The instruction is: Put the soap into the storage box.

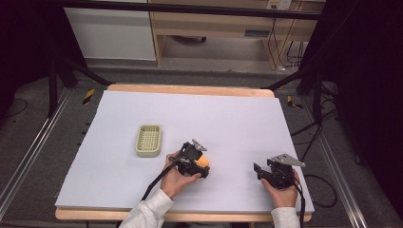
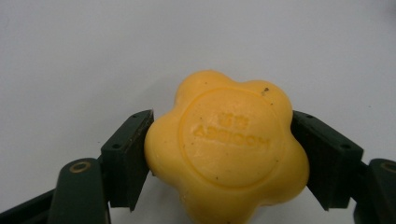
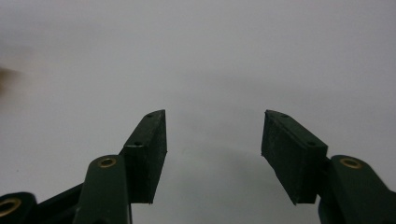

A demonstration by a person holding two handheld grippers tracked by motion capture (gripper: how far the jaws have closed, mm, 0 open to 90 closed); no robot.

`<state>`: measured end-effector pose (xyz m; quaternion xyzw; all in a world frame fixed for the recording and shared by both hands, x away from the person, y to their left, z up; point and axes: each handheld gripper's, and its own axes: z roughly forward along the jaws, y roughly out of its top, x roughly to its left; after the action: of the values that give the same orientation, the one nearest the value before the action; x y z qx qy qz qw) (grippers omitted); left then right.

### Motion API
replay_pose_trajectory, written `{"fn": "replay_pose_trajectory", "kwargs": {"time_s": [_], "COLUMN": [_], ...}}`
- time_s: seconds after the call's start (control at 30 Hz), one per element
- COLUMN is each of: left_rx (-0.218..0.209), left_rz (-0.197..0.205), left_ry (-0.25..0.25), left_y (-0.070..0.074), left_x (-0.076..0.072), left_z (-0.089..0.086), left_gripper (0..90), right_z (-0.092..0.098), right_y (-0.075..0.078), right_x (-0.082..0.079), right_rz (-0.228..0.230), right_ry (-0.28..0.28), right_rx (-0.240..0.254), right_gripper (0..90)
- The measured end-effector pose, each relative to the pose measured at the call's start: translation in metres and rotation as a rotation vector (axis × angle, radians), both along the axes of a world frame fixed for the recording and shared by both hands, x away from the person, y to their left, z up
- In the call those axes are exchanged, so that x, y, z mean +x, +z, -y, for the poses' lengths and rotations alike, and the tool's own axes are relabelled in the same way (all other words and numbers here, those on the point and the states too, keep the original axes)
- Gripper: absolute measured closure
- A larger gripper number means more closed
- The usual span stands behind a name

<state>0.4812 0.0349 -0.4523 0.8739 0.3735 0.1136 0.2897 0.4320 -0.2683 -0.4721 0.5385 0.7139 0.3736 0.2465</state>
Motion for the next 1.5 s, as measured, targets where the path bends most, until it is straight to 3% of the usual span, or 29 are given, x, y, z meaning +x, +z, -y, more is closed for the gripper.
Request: {"fn": "replay_pose_trajectory", "kwargs": {"time_s": [0.6,1.5], "left_rx": [-0.03,-0.048], "left_rz": [0.023,0.037], "left_ry": [0.023,0.076], "left_y": [0.024,0.039], "left_x": [0.0,0.004], "left_z": [-0.029,-0.069], "left_gripper": [25.6,25.8], "right_z": [0.001,0.001], "right_y": [-0.001,-0.001], "right_x": [0.0,0.0], "right_rz": [0.002,0.002], "right_ry": [-0.002,-0.002], "right_rx": [-0.002,-0.005], "right_gripper": [40.6,40.5]}}
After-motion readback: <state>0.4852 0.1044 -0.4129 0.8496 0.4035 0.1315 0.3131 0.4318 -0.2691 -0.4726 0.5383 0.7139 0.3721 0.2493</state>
